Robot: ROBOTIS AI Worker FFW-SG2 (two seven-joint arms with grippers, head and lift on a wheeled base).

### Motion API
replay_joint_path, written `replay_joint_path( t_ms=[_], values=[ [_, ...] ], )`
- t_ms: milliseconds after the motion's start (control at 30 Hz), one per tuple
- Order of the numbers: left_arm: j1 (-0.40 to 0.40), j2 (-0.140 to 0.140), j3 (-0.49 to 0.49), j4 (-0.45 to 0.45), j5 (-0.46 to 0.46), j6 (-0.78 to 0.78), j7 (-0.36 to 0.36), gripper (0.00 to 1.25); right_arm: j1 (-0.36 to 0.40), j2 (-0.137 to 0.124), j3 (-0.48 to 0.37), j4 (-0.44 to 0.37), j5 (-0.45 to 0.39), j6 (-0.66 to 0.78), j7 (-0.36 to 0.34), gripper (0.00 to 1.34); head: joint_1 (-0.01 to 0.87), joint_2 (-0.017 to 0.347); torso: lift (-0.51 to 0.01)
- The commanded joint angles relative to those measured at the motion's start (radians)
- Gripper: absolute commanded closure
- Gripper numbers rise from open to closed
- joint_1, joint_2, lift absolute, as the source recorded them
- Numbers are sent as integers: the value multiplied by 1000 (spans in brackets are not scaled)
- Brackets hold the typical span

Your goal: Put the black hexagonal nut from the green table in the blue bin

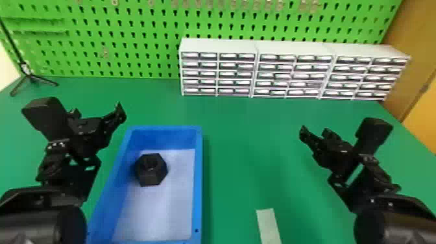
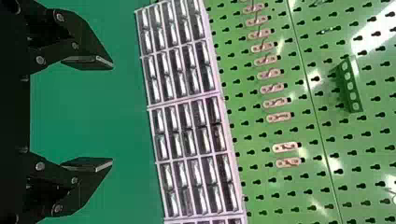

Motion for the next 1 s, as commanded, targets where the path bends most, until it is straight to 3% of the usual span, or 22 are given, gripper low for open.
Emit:
replay_joint_path(
  t_ms=[0,333,967],
  values=[
    [1,0,-3,0,-6,-4,2,125,-3,-4,1,0,0,0,0,524,692,8,-97],
    [0,0,-9,0,-14,-13,4,125,-4,-19,15,0,-19,1,0,522,692,8,-97],
    [-5,2,-11,6,-3,-15,4,125,2,-14,16,-28,-22,18,0,521,692,8,-97]
  ],
)
